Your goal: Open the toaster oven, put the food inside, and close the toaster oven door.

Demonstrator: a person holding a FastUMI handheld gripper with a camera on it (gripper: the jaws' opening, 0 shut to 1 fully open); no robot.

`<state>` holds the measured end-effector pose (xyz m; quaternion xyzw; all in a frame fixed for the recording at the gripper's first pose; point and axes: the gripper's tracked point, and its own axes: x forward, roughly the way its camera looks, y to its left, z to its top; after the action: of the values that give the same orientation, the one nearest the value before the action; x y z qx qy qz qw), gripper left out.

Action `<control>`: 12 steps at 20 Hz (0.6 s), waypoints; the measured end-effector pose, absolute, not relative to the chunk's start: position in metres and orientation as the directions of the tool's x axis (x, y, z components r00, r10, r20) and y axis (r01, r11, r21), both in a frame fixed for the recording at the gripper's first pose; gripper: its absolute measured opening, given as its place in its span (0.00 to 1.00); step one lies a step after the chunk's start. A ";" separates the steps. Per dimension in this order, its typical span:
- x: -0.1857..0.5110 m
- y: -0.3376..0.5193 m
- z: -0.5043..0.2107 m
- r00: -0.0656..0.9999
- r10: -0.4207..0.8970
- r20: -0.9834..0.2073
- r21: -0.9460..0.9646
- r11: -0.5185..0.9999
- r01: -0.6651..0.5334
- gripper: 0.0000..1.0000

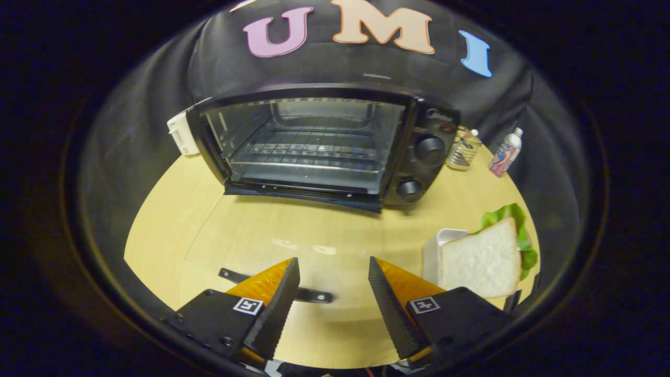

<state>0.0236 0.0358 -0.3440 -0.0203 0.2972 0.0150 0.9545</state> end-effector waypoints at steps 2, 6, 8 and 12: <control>0.025 0.010 -0.326 0.840 -0.007 -0.542 -0.007 1.000 0.004 0.86; 0.025 -0.042 -0.298 0.863 -0.067 -0.500 0.000 0.997 0.077 0.85; 0.022 -0.062 -0.285 0.868 -0.080 -0.491 0.011 0.995 0.097 0.84; 0.015 -0.107 -0.259 0.885 -0.122 -0.449 0.024 0.989 0.148 0.83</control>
<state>0.0151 -0.1070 -0.2587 0.0286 0.2290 -0.0697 0.9705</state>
